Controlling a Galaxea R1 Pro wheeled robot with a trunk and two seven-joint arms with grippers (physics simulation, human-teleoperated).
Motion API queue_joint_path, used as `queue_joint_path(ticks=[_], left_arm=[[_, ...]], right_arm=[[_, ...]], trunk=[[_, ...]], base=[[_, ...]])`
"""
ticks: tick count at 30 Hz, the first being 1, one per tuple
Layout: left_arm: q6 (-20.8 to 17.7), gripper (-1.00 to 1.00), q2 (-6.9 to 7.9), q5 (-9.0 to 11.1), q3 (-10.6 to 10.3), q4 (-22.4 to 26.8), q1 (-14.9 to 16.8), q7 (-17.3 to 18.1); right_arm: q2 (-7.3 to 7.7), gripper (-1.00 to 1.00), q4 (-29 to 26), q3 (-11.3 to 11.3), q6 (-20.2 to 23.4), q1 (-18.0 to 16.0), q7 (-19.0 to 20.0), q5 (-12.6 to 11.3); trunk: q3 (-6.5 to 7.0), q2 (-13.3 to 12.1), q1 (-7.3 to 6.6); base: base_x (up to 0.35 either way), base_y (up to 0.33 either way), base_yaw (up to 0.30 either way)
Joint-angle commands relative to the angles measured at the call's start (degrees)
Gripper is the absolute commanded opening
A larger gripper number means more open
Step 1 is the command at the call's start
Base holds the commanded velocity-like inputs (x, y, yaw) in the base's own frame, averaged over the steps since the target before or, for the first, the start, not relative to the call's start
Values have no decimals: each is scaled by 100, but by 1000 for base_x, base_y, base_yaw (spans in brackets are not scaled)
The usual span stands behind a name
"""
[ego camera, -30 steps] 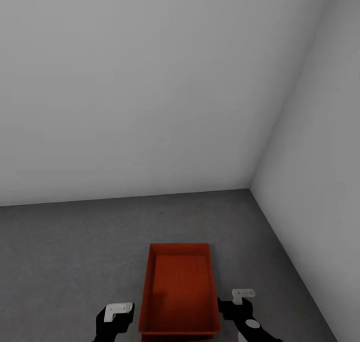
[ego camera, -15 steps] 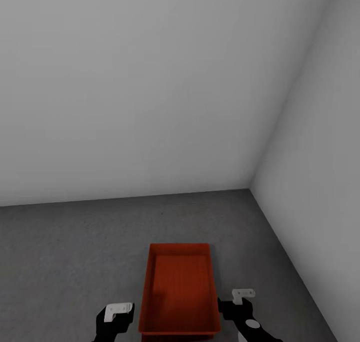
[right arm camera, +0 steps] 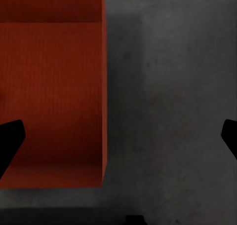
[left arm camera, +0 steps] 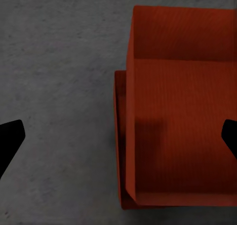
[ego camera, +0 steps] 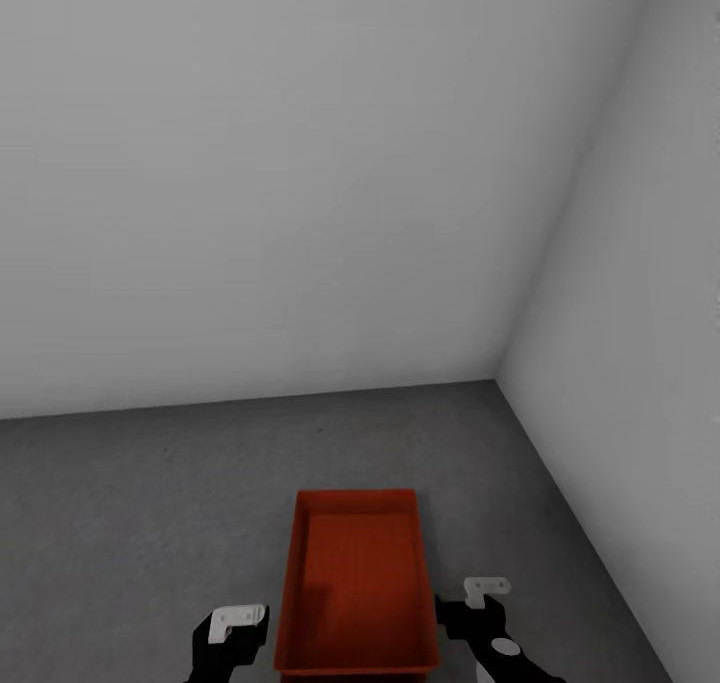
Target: Move the two storage containers from the living room to the garage. In the garage, place one container on the floor and stack the other container on top of it (either order is fine).
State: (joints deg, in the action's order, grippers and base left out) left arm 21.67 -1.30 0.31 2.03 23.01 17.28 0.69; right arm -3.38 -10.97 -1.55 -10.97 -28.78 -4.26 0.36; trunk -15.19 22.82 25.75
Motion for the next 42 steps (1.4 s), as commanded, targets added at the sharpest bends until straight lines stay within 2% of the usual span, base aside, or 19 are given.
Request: queue_joint_path(ticks=[1,19,42], left_arm=[[16,100,-1,1,19,-6,3,10],[3,100,21,-14,12,-40,-17,25],[-46,100,15,-14,13,-128,-23,-24]], right_arm=[[0,100,7,-15,-15,-5,-27,2],[23,100,62,-4,7,24,-32,2],[14,100,82,-12,15,30,-76,16]], trunk=[[-1,10,3],[156,10,3],[174,10,3]], base=[[0,0,-102],[0,0,-113],[0,0,-8]])
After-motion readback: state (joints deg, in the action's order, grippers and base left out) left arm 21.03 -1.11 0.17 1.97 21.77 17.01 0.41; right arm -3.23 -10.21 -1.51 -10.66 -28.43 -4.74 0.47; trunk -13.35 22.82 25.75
